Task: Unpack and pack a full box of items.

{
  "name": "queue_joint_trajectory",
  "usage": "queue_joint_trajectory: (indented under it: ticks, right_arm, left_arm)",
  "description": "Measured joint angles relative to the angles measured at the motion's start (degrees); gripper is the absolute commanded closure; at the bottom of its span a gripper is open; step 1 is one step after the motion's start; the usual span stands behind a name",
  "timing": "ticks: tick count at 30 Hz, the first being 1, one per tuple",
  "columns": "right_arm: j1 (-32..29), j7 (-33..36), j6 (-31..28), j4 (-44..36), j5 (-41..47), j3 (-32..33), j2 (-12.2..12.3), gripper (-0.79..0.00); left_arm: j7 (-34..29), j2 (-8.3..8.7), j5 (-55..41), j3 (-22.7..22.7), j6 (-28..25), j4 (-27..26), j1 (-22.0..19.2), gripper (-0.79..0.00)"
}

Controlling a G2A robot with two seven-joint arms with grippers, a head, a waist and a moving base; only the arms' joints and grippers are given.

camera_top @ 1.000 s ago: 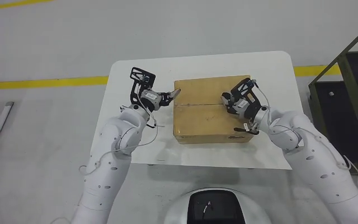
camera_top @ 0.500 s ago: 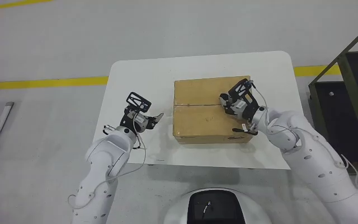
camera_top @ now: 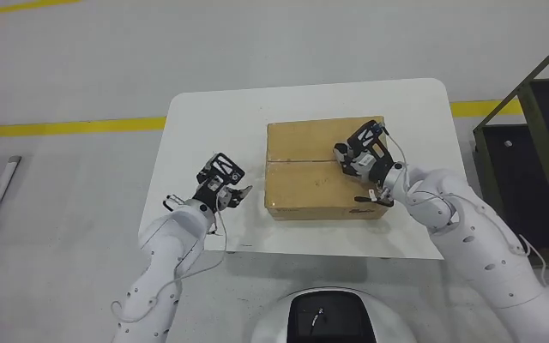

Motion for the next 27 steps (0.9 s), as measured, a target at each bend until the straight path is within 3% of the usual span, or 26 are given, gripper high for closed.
queue_joint_trajectory:
  ticks: [6, 16, 27]
  right_arm:
    - [0.20, -0.24, -0.10, 0.39, -0.11, 0.03, -0.08, 0.000]
    - [0.20, -0.23, -0.30, 0.44, -0.37, 0.23, -0.14, 0.000]
    - [0.09, -0.22, -0.09, 0.54, -0.44, 0.34, -0.24, 0.000]
  left_arm:
    - [4.00, -0.04, 7.23, 3.21, 0.17, 2.75, 1.42, -0.785]
    - [8.85, -1.53, 14.38, 8.37, 9.89, 11.30, -3.64, -0.785]
    - [11.63, -3.23, 20.44, 12.21, 17.15, 14.85, -7.99, -0.785]
